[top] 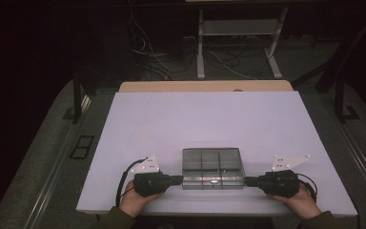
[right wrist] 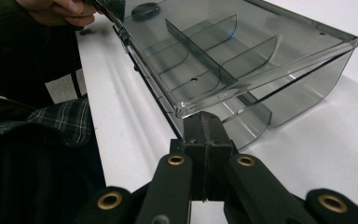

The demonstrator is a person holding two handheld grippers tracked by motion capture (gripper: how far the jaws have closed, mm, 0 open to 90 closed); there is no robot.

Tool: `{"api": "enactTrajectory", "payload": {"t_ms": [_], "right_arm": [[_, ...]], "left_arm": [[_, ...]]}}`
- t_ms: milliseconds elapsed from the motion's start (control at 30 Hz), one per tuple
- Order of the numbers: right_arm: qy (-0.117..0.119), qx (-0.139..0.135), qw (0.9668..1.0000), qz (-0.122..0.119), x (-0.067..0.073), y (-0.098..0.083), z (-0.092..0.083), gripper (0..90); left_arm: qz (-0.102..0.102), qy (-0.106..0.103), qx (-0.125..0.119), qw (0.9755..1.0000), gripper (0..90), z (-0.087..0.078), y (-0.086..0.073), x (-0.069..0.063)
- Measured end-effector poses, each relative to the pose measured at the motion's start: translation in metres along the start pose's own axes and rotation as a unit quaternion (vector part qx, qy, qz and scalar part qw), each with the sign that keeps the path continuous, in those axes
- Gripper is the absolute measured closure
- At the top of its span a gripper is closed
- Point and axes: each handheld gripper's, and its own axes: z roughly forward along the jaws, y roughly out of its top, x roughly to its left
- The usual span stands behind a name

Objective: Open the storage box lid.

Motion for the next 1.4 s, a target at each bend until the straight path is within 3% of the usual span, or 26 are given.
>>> {"api": "enactTrajectory", "payload": {"t_ms": [333,467,900,1133,1400], "right_arm": [[0.014,-0.009,0.9998,0.008,-0.002,0.003,0.001,89.3],[0.016,-0.009,0.9998,-0.003,0.000,0.006,0.007,89.3],[0.025,0.003,0.9997,-0.006,0.001,0.012,0.020,89.2],[0.023,0.006,0.9997,-0.011,0.002,0.016,0.026,89.3],[0.024,0.002,0.9996,-0.015,0.001,0.019,0.027,89.3]], "left_arm": [[0.000,0.000,-0.010,0.9999,88.7,0.004,0.004,0.001],[0.001,-0.001,-0.011,0.9999,88.7,0.004,0.005,0.001],[-0.001,0.005,-0.013,0.9999,85.8,0.000,0.005,0.006],[-0.002,0.025,-0.015,0.9996,80.0,-0.007,0.005,0.011],[0.001,0.052,-0.010,0.9986,65.8,-0.017,0.004,0.023]]}}
